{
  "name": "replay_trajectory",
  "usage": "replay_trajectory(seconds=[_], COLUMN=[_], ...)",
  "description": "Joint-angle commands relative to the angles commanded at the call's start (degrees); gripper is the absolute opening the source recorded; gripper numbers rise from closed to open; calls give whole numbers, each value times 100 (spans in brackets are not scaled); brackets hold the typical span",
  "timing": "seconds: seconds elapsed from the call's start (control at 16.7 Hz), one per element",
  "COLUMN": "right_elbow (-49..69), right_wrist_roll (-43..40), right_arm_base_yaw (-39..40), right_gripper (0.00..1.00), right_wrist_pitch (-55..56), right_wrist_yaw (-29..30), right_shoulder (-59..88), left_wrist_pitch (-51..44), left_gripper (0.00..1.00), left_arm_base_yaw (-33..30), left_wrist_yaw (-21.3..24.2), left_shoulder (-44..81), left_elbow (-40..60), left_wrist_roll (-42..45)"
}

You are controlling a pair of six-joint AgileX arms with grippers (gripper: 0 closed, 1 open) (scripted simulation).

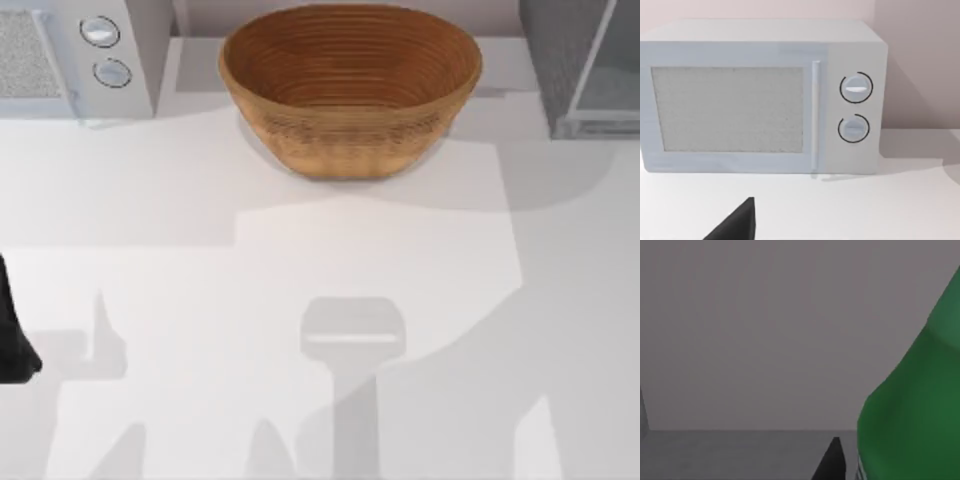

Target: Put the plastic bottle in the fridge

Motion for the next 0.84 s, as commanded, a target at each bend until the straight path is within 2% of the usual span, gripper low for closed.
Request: replay_trajectory(seconds=[0.48,0.84], right_elbow=[0,0], right_wrist_roll=[0,0], right_arm_base_yaw=[0,0], right_gripper=[98,100], right_wrist_pitch=[0,0], right_wrist_yaw=[0,0], right_shoulder=[0,0], left_wrist_pitch=[0,0], left_gripper=[100,100], left_arm_base_yaw=[0,0], left_wrist_yaw=[0,0], left_shoulder=[0,0], left_elbow=[0,0], left_wrist_roll=[0,0])
